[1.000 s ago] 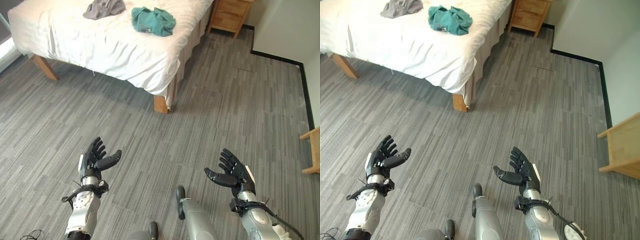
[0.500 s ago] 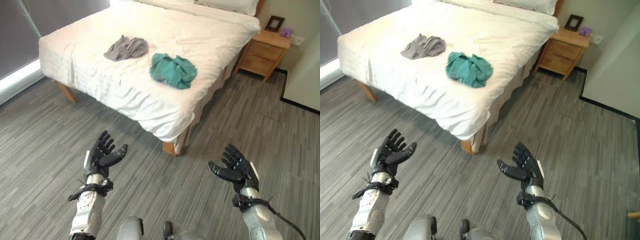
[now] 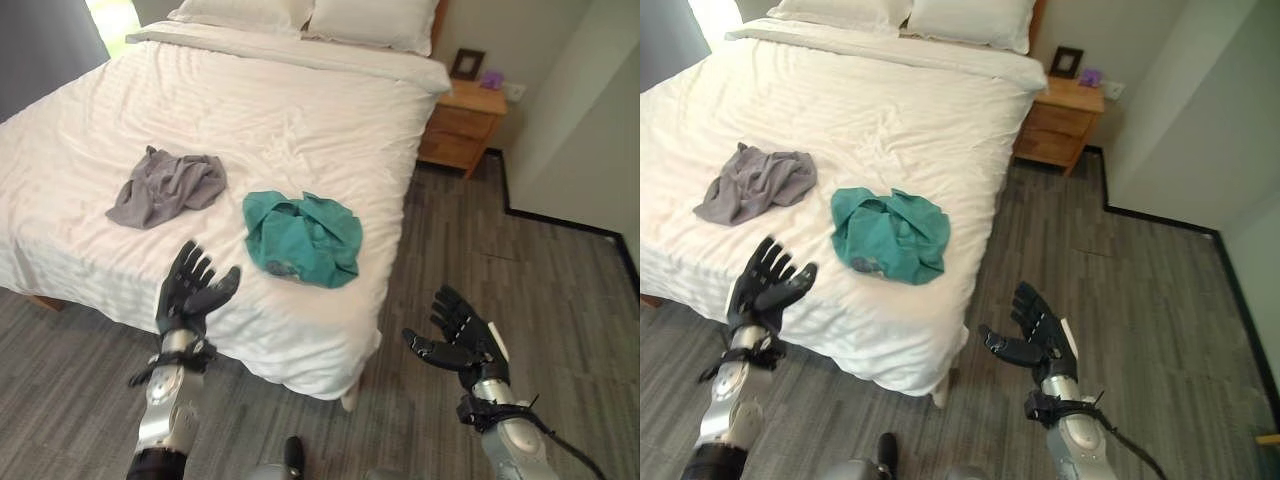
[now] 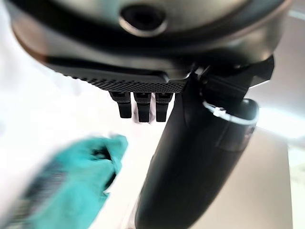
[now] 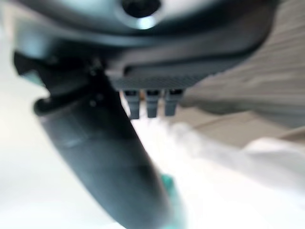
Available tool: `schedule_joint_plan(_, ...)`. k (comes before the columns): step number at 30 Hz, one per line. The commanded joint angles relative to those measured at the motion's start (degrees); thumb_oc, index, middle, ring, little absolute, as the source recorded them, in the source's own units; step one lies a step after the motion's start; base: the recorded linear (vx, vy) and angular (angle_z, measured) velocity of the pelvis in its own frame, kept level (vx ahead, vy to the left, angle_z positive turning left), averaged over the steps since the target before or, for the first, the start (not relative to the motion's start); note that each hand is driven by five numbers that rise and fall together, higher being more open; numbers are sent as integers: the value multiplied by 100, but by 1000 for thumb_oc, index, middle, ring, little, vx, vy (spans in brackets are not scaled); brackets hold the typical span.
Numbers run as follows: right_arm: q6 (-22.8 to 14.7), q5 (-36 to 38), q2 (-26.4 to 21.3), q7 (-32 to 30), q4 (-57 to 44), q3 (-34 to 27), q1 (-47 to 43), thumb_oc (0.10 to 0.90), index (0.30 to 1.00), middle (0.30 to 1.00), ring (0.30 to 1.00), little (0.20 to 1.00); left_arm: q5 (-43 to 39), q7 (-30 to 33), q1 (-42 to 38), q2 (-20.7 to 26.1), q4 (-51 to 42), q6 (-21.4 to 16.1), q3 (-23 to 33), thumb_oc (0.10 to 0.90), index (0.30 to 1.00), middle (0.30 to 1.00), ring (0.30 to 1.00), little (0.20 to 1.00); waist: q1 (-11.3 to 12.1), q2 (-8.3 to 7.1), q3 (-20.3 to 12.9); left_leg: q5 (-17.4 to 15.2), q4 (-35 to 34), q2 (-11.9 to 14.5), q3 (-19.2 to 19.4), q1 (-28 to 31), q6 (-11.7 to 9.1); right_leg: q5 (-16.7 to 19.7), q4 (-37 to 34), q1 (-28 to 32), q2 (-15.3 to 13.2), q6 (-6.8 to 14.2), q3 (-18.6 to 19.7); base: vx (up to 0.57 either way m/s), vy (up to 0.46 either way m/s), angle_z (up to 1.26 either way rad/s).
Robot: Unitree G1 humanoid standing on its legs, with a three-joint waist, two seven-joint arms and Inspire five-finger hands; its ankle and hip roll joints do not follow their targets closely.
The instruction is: Pick up bed clothes into laundry basket.
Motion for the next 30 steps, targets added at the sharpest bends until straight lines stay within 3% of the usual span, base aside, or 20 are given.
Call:
schedule_joint_plan(1,-518,89,-485,202,-477,-380,-681,800,900,900,900,900,38,-209,-195,422,-715,-595,210,800,900,900,900,900,-23,26,-330,-430,116,648,93,77,-544,986,-2440,160,-60,177,113,501,75,45)
schedule_joint_plan(2,-530,87,-577,237,-561,-461,-663,800,900,900,900,900,-97,-296,-185,365,-708,-602,237,800,900,900,900,900,-141,-57,-323,-539,30,530,16,252,-565,831,-3377,124,2,175,86,380,-31,34)
schedule_joint_plan(3,-793,-479,-975,-382,-166,-1025,-732,800,900,900,900,900,342,134,-179,418,-486,-696,519,800,900,900,900,900,-276,-135,-263,-647,64,452,-61,322,-595,820,-3923,440,-8,203,192,273,-37,48)
schedule_joint_plan(4,-796,-480,-978,-383,-160,-1023,-739,800,900,900,900,900,346,137,-183,415,-487,-695,521,800,900,900,900,900,-282,-131,-253,-645,63,453,-66,328,-595,831,-3942,456,-8,203,186,158,-31,84)
schedule_joint_plan(5,-383,119,-769,407,-953,-646,-653,800,900,900,900,900,-294,-604,-2,296,-601,-467,335,800,900,900,900,900,-163,-201,-318,-602,-41,453,-69,308,-606,816,-4158,691,-9,163,354,90,-20,93)
schedule_joint_plan(8,-532,-28,-915,260,-1128,-879,-674,800,900,900,900,900,-492,-526,190,-127,-529,-569,389,800,900,900,900,900,-43,-255,-505,-540,-230,440,-120,305,-613,746,-4394,868,29,90,263,127,-56,9)
schedule_joint_plan(11,-459,-103,-1229,268,-1169,-1202,-773,800,900,900,900,900,-382,-590,476,-149,-563,-470,445,800,900,900,900,900,11,-270,-681,-471,-366,452,-182,312,-620,843,-4772,1072,44,40,185,113,-44,23)
schedule_joint_plan(14,-378,-164,-1541,321,-1124,-1258,-856,800,900,900,900,900,-351,-608,559,-61,-596,-426,457,800,900,900,900,900,44,-286,-702,-450,-433,448,-215,334,-619,850,-4837,1148,44,34,152,52,-4,27)
schedule_joint_plan(15,-260,-375,-2032,450,-1116,-1411,-893,800,900,900,900,900,-410,-693,661,21,-640,-379,551,800,900,900,900,900,72,-305,-722,-428,-510,446,-234,366,-622,852,-4874,1206,42,43,146,43,4,25)
schedule_joint_plan(17,-170,-513,-2555,527,-994,-1415,-1043,800,900,900,900,900,-433,-731,723,62,-609,-362,562,800,900,900,900,900,92,-337,-757,-434,-564,447,-230,399,-624,858,-4923,1239,29,54,149,45,6,18)
schedule_joint_plan(18,-177,-510,-2567,527,-980,-1405,-1057,800,900,900,900,900,-433,-731,723,54,-609,-362,567,800,900,900,900,900,89,-330,-754,-433,-569,447,-228,404,-624,860,-4927,1243,29,55,151,40,14,15)
schedule_joint_plan(19,-59,-770,-3069,719,-925,-1326,-1208,800,900,900,900,900,-466,-802,795,71,-603,-331,558,800,900,900,900,900,106,-357,-781,-443,-583,440,-224,425,-627,874,-4945,1250,30,67,183,30,18,-4)
schedule_joint_plan(21,17,-1025,-3609,997,-940,-1214,-1293,800,900,900,900,900,-525,-935,873,74,-655,-309,533,800,900,900,900,900,122,-377,-794,-451,-593,440,-213,431,-629,885,-4951,1246,33,77,197,24,17,-19)
schedule_joint_plan(23,59,-1065,-3757,1088,-934,-1106,-1364,800,900,900,900,900,-556,-976,898,64,-700,-306,496,800,900,900,900,900,129,-382,-803,-454,-604,440,-212,431,-627,887,-4953,1242,35,79,209,6,4,-4)
schedule_joint_plan(24,181,-1209,-4136,1389,-964,-851,-1503,800,900,900,900,900,-614,-1068,921,50,-699,-291,406,800,900,900,900,900,146,-408,-807,-449,-614,437,-205,426,-634,889,-4945,1235,34,90,207,48,23,0)
schedule_joint_plan(27,265,-1616,-4462,1502,-922,-461,-1830,800,900,900,900,900,-623,-1130,962,28,-704,-260,294,800,900,900,900,900,171,-423,-796,-449,-629,442,-204,435,-635,889,-4947,1238,30,99,209,12,15,-8)
schedule_joint_plan(30,274,-2025,-4444,1544,-892,-14,-2271,800,900,900,900,900,-672,-1126,943,56,-702,-252,225,800,900,900,900,900,228,-426,-775,-490,-651,436,-224,455,-629,862,-4960,1254,13,108,192,17,8,0)
